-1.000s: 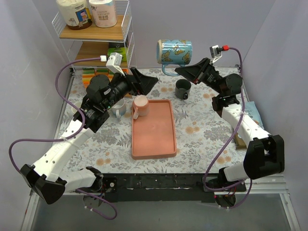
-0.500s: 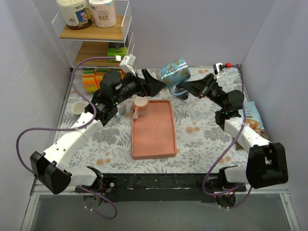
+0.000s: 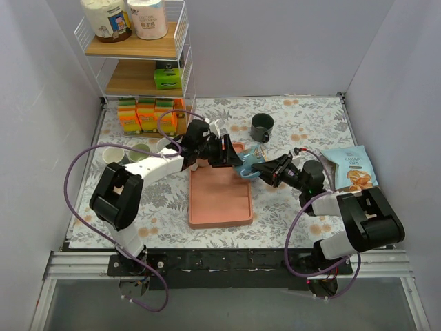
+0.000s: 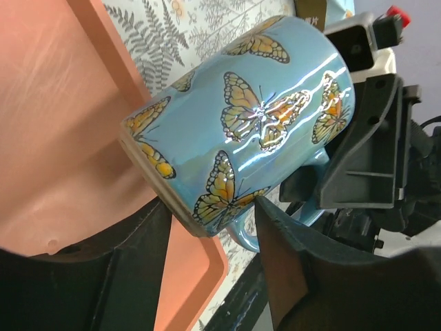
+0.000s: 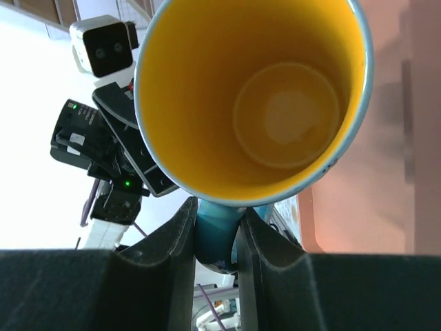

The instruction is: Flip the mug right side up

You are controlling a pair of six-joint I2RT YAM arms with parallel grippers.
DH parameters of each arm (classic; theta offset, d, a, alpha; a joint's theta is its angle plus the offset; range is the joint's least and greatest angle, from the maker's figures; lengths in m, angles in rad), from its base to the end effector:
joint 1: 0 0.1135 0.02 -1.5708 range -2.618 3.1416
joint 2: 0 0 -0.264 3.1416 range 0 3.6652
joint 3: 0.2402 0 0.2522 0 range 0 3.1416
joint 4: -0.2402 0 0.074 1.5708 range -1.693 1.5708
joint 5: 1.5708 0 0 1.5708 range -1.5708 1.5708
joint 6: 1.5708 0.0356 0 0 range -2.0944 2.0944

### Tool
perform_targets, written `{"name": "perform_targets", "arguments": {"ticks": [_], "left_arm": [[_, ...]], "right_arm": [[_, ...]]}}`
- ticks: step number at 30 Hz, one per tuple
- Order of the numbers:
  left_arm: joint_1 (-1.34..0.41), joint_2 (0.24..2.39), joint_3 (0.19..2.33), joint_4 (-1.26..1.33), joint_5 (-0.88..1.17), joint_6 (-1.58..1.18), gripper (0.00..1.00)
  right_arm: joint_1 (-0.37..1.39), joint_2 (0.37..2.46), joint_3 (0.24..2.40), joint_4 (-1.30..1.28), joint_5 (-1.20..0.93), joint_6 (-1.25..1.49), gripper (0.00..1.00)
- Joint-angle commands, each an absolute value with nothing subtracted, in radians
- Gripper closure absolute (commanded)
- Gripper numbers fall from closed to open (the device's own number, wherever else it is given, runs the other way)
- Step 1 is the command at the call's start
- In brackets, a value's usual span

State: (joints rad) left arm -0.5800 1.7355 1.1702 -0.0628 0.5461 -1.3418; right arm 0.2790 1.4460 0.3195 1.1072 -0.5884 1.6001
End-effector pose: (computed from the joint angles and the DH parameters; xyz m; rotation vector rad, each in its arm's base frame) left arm 0.3134 -0.2274 0.2320 -0.6238 2.5587 -1.5074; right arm 0.2351 0.0879 0.1781 0.7128 1.8286 1.8261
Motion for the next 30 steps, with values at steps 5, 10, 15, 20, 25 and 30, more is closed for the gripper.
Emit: {"name": "perform_targets", "arguments": {"ticks": [5,10,15,20,25,30], "left_arm": [[-0.627,1.625,1.206,-0.047,0.603,-1.263,0.37],[-0.627,1.553,1.186,-0.097,0.513,-1.235,0.11],[-0.627,1.49,1.195,-0.167,0.402,-1.19,0.02],[-0.627,1.448,1.221,-0.215,0.357,-1.174,0.02],[-0.626,1.41,1.241,-0.247,0.299,-1.154,0.02],[-0.626,1.387,1.27,-0.267,0.272,-1.144,0.02]], "right_arm": [[0.322,1.375,0.443,1.407,-0.722,1.488,0.99],[0.293,1.312,0.537,1.263,-0.73,1.41,0.99],[0.253,1.285,0.613,1.172,-0.755,1.345,0.99],[0.238,1.289,0.643,1.186,-0.765,1.37,0.99],[0.216,1.273,0.627,1.183,-0.767,1.377,0.99],[0.173,1.256,0.604,1.164,-0.779,1.373,0.99]]}}
